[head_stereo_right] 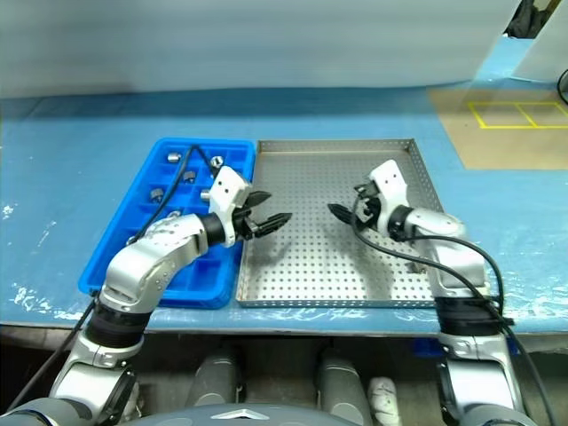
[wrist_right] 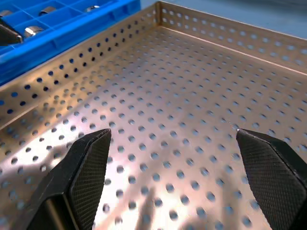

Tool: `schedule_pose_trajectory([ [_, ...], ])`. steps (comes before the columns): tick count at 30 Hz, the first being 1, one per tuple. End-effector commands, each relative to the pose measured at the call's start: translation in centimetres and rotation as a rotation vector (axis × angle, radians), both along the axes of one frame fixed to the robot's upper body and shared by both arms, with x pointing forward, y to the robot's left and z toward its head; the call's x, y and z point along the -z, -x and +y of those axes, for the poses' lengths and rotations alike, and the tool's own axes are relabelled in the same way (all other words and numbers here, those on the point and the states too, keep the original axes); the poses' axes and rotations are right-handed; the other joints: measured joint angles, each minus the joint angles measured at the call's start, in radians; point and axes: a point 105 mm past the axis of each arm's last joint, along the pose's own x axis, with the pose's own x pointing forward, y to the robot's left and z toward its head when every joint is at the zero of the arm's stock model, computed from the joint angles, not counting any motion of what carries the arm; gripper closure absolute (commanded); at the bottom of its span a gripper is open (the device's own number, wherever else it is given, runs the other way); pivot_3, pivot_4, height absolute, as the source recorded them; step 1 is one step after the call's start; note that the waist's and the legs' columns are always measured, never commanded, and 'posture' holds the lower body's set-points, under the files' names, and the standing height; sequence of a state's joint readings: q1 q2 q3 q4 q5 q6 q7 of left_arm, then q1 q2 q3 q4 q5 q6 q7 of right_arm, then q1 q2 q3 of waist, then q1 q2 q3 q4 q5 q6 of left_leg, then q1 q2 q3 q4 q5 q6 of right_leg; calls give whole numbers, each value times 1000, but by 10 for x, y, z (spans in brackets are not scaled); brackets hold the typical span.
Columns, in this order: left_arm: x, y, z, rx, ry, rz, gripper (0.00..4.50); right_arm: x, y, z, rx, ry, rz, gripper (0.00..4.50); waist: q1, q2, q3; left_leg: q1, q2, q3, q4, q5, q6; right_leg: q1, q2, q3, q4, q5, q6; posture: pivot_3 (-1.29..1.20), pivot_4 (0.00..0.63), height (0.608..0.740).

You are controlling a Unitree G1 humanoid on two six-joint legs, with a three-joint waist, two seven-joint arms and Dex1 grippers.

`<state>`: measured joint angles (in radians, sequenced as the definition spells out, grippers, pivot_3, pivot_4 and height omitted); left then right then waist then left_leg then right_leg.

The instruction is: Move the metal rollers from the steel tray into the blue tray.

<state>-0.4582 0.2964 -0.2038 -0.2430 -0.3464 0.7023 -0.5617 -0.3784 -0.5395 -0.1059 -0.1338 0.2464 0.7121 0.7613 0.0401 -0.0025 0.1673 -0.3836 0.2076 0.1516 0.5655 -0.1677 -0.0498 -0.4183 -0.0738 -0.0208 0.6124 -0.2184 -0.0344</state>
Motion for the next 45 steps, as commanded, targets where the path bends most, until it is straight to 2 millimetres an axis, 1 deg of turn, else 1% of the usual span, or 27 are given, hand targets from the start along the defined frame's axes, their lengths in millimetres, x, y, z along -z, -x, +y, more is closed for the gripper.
schedule_pose_trajectory([
  [1,-8,1,-14,80,6,-64,752,-12,15,-11,11,9,-3,208,-5,0,0,0,0,0,0,0,1,0,0,0,0,0,0,-266,150,740],
  [7,-1,1,-23,166,8,-58,752,2,34,-48,130,86,94,208,-28,1,0,2,0,1,0,0,4,2,0,1,-1,0,0,-338,150,740],
  [10,0,2,-27,217,3,-70,752,3,39,-66,201,112,104,208,-35,1,0,5,0,2,0,-3,6,4,0,2,-2,0,0,-368,150,740],
  [15,-2,2,-33,286,-4,-107,752,7,48,-86,288,145,142,208,-55,1,0,6,0,2,0,-4,7,7,0,2,-4,0,0,-399,150,740],
  [19,-2,4,-39,330,-5,-130,752,14,57,-94,335,160,199,208,-59,1,-1,7,0,3,0,-5,9,10,0,2,-7,0,0,-422,150,740],
  [21,3,2,-40,328,-39,-145,752,21,62,-96,353,152,242,208,-60,1,-1,7,0,3,0,-5,10,10,0,2,-7,0,0,-427,150,740],
  [24,5,2,-41,332,-39,-148,752,28,67,-93,356,108,289,208,-60,2,-1,8,0,3,0,-5,10,10,0,2,-7,0,0,-429,150,740],
  [28,4,2,-43,332,-39,-159,752,35,67,-89,372,61,320,208,-61,2,-1,8,0,3,1,-5,9,11,0,2,-7,0,0,-426,150,740],
  [31,3,2,-42,324,-42,-163,752,37,66,-88,377,56,323,780,-60,2,-1,8,0,3,1,-5,9,11,0,2,-7,0,0,-415,150,740],
  [37,3,1,-40,309,-51,-170,752,34,61,-84,353,52,308,2832,-60,2,-1,8,0,3,0,-5,9,11,0,2,-7,0,0,-407,150,740],
  [38,2,2,-39,306,-50,-172,752,32,59,-84,351,54,297,2901,-60,2,-1,9,0,3,0,-5,9,11,0,2,-7,0,0,-394,150,740],
  [42,-1,0,-36,282,-53,-182,752,22,46,-78,353,62,235,2901,-60,3,-1,9,0,3,0,-5,9,11,0,2,-7,0,0,-370,150,740],
  [43,-2,-1,-34,267,-57,-184,752,18,42,-75,345,63,217,2901,-60,3,-1,9,0,3,0,-5,9,11,0,2,-7,0,0,-370,150,740],
  [45,-6,-6,-26,201,-46,-171,752,7,30,-58,291,41,170,2901,-61,3,-1,9,0,3,0,-5,9,11,0,2,-6,0,0,-324,150,740],
])
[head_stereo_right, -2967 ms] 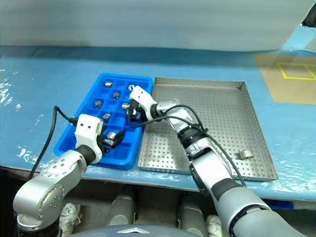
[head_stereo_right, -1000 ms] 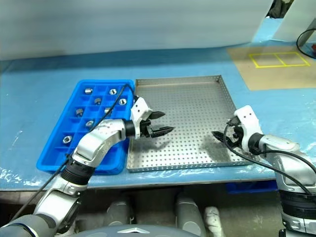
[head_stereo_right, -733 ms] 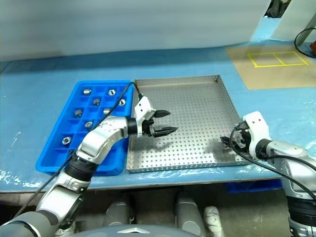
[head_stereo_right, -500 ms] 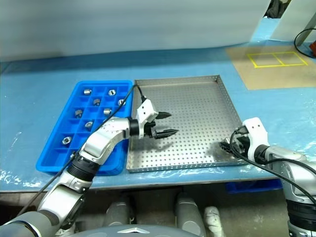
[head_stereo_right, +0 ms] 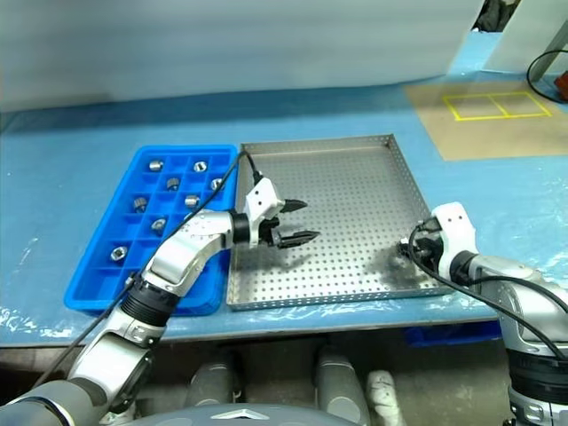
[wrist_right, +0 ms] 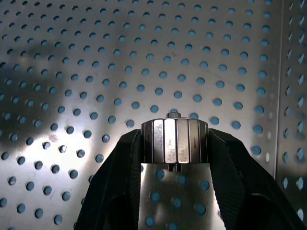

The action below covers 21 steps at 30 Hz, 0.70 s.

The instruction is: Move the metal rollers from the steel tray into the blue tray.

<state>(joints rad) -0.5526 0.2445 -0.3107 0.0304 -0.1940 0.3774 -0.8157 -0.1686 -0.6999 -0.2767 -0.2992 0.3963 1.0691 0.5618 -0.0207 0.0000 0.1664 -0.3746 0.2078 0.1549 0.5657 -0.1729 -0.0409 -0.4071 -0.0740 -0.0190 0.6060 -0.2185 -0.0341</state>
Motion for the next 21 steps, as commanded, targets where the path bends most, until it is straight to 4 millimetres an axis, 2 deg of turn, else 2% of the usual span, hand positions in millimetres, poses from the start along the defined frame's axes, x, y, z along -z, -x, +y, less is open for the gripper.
schedule_pose_trajectory([
  [1,-20,-4,13,-88,43,-32,752,-24,-21,27,-90,-17,-114,2901,-2,0,0,0,0,0,0,0,0,0,0,0,0,0,0,-314,150,740],
  [6,-21,1,30,-177,40,-12,752,-37,-42,60,-199,-42,-167,2901,2,2,0,0,0,0,-1,0,-1,0,0,0,1,0,0,-246,150,740],
  [10,-22,12,42,-242,50,10,752,-43,-54,96,-315,-74,-204,2901,14,2,0,-1,0,0,-2,0,0,-1,0,-1,0,0,0,-156,150,740],
  [16,-24,23,61,-356,45,18,752,-44,-61,145,-490,-111,-213,2901,41,2,1,-2,1,0,-2,0,-1,-2,-1,-3,0,0,-1,-35,150,740],
  [21,-24,30,81,-460,37,25,752,-56,-61,182,-644,-158,-240,2901,62,2,1,-2,1,-1,-2,2,-3,-2,-1,-4,1,0,0,71,150,740],
])
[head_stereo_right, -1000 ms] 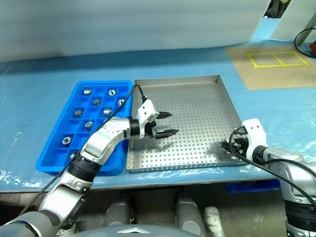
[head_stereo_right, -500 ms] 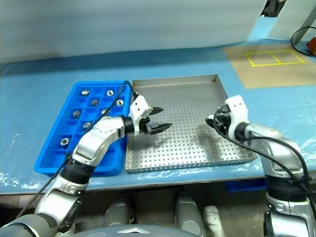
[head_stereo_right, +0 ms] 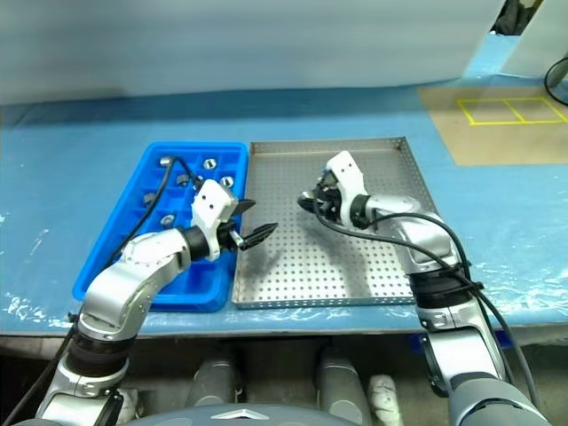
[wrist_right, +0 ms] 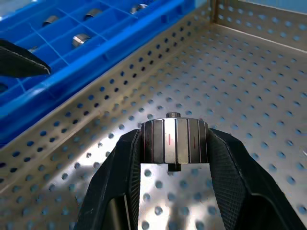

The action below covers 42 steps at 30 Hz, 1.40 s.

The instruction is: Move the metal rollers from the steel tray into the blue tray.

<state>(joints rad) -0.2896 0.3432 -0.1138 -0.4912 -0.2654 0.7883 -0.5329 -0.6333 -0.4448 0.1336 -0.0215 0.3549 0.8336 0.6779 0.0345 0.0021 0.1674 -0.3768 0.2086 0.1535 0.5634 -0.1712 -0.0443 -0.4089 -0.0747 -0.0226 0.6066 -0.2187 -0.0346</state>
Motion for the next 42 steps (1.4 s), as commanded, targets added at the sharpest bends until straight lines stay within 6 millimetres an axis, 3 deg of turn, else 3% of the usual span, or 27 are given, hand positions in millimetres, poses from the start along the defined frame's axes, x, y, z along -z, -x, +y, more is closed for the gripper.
schedule_pose_trajectory([
  [1,-11,9,15,-75,4,-41,752,-22,4,31,-152,-32,-74,2901,9,0,0,0,0,0,0,0,0,0,0,0,0,0,0,93,150,740],
  [9,-8,34,43,-235,-8,-25,752,-20,25,83,-436,-38,-69,2901,57,-1,0,-8,0,-2,-1,2,-3,-8,0,-2,0,0,0,276,150,740],
  [15,-1,55,54,-294,-11,3,752,-15,41,102,-605,-32,-45,2901,100,-1,1,-9,0,-3,-1,2,-3,-9,0,-3,0,0,0,382,150,740],
  [20,5,74,60,-320,-5,32,752,-7,52,105,-715,2,-20,2901,127,-2,1,-9,1,-4,-1,0,-1,-9,0,-3,0,0,0,423,150,740],
  [28,6,91,51,-239,0,59,752,12,64,105,-789,70,16,2901,165,-2,1,-9,1,-4,-1,0,-1,-9,0,-3,1,0,0,430,150,740],
  [42,2,85,42,-174,-9,90,752,27,72,103,-796,125,33,2901,168,-2,1,-9,0,-4,-1,3,-5,-10,0,-2,2,0,0,362,150,740],
])
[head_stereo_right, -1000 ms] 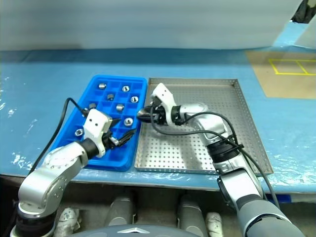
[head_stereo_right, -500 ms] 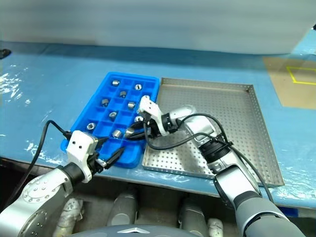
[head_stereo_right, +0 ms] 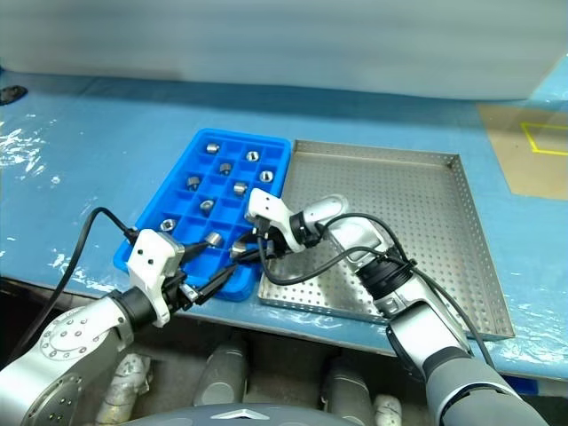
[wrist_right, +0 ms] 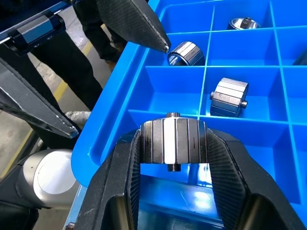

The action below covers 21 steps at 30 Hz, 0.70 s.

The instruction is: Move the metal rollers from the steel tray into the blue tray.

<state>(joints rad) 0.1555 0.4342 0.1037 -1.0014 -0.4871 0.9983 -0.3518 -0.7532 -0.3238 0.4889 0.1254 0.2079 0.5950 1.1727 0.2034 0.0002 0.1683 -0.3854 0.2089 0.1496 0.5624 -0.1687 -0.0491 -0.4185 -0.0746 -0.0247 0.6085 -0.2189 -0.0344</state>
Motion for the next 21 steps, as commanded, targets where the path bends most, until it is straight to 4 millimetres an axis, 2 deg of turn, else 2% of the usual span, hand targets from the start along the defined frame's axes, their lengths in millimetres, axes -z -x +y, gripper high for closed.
schedule_pose_trajectory([
  [1,-6,2,-2,15,-8,-6,752,-5,13,8,-67,-21,2,2901,-1,0,0,0,0,0,0,0,0,0,0,0,0,0,0,363,150,740],
  [8,-5,1,-2,7,-9,16,752,-2,26,19,-143,-19,18,2901,-1,0,0,0,0,0,0,0,0,0,0,0,0,0,0,385,150,740],
  [14,-4,4,-2,-7,-3,23,752,3,23,24,-115,-7,19,2901,1,0,0,0,0,0,0,0,0,0,0,0,1,0,0,397,150,740],
  [16,-3,4,-2,-11,0,26,752,4,20,24,-102,-5,14,2147,2,0,0,0,0,0,0,0,0,0,0,0,1,0,0,398,150,740],
  [21,-2,3,-2,-21,3,30,752,4,19,24,-96,-7,17,594,5,-1,0,0,0,-1,1,0,-1,1,0,0,1,0,0,398,150,740],
])
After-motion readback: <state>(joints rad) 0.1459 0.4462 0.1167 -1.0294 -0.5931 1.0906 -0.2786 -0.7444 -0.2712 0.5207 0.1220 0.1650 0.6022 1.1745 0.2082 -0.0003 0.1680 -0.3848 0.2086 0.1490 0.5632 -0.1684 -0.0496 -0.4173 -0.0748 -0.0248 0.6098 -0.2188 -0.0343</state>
